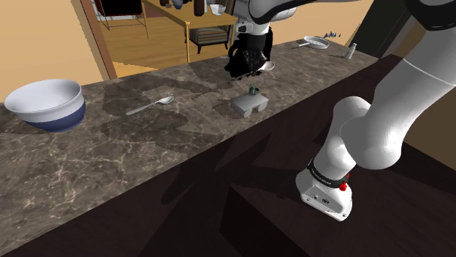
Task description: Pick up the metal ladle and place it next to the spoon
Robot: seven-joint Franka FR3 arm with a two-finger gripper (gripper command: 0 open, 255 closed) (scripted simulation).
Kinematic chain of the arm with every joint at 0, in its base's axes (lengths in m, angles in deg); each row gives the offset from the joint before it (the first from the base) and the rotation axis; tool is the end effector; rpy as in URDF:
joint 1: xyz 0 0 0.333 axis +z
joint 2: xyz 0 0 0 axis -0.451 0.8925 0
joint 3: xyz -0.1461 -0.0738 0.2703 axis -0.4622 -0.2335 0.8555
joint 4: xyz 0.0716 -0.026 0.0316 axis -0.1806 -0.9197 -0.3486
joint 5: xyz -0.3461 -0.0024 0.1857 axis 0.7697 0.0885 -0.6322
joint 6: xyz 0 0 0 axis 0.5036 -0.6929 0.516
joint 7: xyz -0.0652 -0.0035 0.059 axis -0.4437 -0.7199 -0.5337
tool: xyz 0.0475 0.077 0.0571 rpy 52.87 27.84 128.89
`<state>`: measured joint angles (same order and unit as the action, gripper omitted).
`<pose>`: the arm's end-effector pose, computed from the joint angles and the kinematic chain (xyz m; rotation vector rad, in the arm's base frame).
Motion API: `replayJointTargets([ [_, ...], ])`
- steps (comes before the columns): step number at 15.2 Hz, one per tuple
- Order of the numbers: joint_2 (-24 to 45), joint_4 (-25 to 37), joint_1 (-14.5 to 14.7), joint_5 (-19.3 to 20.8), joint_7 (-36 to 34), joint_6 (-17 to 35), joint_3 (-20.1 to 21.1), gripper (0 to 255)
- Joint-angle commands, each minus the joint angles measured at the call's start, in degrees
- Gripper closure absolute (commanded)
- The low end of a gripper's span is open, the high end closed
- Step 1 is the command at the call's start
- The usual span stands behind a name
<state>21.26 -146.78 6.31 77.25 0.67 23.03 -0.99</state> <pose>0.4866 -0.1084 0.4442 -2.3390 -1.9831 0.1452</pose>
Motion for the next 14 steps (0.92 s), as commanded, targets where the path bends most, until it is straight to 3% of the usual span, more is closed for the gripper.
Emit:
replayJointTargets([
  [1,0.1,0.4,1.3,-0.7,-2.7,-0.5,1.7,255],
  [14,7.9,6.8,9.5,-8.4,-15.9,-1.1,10.3,255],
])
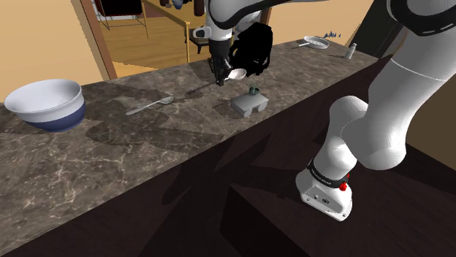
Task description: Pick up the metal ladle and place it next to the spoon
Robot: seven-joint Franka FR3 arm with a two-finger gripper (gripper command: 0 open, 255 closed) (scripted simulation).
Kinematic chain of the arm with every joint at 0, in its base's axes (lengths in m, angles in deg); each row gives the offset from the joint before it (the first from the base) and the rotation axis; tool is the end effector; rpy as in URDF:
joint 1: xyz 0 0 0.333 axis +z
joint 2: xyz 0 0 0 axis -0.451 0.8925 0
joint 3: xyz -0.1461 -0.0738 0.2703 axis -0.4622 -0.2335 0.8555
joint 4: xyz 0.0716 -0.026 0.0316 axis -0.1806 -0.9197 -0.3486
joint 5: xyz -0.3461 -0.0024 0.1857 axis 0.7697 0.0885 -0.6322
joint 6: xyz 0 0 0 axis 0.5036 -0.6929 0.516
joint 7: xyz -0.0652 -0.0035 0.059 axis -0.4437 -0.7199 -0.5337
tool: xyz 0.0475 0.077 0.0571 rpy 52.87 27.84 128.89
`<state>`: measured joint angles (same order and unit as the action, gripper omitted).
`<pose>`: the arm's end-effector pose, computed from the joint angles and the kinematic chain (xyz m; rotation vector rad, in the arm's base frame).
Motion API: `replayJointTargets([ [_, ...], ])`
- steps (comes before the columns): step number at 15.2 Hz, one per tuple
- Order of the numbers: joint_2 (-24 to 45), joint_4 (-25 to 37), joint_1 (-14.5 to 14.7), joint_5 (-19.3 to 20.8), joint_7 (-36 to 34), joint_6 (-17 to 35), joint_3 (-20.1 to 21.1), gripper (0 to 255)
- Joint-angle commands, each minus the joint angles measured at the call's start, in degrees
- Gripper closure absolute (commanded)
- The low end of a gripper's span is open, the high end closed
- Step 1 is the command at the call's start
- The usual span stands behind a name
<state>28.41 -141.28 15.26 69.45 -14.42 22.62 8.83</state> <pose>0.5212 0.0746 0.4446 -2.3401 -1.9827 0.1452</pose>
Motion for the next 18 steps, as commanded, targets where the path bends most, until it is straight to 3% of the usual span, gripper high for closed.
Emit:
replayJointTargets([
  [1,1.7,2.3,1.1,-1.3,-1.7,-0.8,1.1,255],
  [10,12.2,14.1,5.2,-7.5,-8.4,-3.3,5.6,255],
  [18,24.3,30.4,7.0,-12.5,-13.9,-8.1,9.1,255],
])
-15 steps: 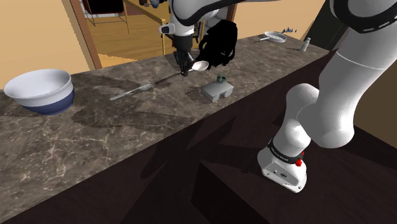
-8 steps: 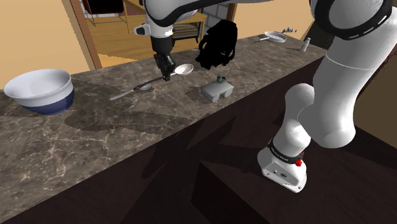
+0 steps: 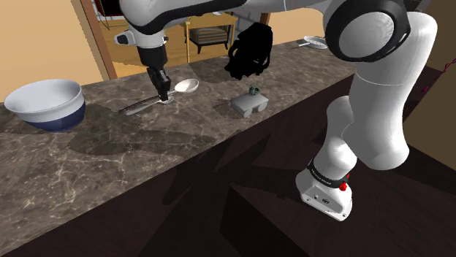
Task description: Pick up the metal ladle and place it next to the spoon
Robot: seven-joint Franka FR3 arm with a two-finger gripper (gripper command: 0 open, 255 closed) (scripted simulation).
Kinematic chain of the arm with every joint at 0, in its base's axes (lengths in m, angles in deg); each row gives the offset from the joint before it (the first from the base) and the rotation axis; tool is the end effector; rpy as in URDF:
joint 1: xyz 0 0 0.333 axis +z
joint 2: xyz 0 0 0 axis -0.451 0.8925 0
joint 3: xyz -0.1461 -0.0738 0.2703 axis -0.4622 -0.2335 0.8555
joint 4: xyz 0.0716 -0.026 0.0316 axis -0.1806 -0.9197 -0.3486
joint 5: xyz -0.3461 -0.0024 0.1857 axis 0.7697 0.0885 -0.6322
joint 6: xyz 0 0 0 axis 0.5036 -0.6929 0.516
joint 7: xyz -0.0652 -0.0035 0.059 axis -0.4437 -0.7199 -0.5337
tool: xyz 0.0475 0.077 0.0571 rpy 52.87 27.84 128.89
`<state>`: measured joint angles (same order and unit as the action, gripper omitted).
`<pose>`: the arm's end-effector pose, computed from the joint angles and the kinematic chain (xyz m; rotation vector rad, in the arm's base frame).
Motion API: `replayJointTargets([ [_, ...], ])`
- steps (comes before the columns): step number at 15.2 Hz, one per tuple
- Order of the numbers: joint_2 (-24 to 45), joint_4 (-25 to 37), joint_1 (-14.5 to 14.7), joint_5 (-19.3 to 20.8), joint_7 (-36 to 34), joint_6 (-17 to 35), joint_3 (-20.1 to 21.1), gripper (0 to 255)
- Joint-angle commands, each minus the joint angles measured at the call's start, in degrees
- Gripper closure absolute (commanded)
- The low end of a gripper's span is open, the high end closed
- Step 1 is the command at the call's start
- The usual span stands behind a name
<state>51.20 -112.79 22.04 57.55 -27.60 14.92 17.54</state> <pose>0.5672 0.3070 0.4510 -2.3403 -1.9824 0.1448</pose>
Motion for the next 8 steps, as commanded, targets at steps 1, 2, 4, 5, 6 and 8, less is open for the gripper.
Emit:
replayJointTargets([
  [1,3.3,4.5,0.3,-1.1,-1.5,-1.3,0.9,255],
  [2,5.1,7.3,0.3,-1.7,-2.2,-2.2,1.3,255],
  [4,9.1,13.3,0.1,-2.8,-3.8,-4.3,2.1,255],
  [5,11.2,16.7,0.0,-3.4,-4.6,-5.5,2.6,255],
  [6,12.7,19.1,-0.2,-3.7,-5.1,-6.4,2.9,255],
  [8,12.7,17.5,0.0,-3.8,-5.0,-4.9,2.9,255],
])
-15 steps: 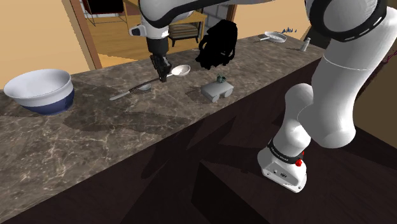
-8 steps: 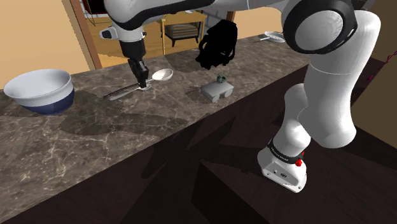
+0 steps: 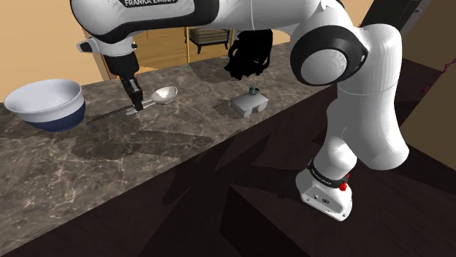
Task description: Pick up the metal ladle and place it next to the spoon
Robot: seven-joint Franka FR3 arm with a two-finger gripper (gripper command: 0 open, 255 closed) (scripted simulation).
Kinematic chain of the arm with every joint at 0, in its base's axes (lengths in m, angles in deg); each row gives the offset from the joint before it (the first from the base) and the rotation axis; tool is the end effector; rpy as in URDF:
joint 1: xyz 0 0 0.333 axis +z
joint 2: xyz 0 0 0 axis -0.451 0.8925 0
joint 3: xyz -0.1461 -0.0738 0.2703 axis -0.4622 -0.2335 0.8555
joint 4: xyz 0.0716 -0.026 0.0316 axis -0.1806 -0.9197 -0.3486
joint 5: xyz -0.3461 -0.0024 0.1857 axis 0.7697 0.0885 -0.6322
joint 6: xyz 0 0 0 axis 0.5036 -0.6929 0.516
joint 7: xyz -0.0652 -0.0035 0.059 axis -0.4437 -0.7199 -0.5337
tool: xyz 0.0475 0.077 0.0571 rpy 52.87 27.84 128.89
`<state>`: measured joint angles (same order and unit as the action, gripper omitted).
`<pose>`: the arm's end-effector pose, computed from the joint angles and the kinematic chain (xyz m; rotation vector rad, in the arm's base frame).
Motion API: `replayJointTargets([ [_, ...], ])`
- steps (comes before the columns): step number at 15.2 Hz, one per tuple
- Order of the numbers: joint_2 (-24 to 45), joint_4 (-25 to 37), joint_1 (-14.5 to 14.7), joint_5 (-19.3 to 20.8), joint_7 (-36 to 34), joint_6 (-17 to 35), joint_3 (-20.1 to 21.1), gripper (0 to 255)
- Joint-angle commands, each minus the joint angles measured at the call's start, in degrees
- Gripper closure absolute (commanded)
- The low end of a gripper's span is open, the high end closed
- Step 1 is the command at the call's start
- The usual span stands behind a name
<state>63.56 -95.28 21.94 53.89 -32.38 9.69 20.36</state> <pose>0.5829 0.3905 0.4422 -2.3398 -1.9825 0.1452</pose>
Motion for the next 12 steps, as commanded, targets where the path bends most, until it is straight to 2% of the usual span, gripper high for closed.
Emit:
replayJointTargets([
  [1,0.4,-0.7,0.2,-0.1,-0.1,1.1,0.1,255],
  [12,1.8,-7.0,0.7,-0.9,0.9,8.6,0.5,255],
])
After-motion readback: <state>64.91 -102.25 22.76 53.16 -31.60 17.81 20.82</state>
